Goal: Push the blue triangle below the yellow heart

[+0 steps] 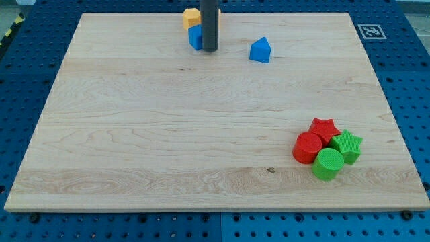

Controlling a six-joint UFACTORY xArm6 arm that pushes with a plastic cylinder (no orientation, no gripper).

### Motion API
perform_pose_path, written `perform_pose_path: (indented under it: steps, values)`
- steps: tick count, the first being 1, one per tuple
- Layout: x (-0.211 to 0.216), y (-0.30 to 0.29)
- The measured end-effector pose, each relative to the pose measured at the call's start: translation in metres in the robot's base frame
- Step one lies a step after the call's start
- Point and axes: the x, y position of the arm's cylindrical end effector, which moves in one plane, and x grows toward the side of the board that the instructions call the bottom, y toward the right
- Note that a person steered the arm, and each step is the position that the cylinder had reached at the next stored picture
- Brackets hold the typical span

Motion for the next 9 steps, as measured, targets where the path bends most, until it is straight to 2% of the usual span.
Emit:
perform_pose_path:
  steps: [2,5,8,9]
  values:
    - [0.003,-0.002]
    - [0.035,-0.020]
    - [0.117,0.108]
    - [0.135,0.176]
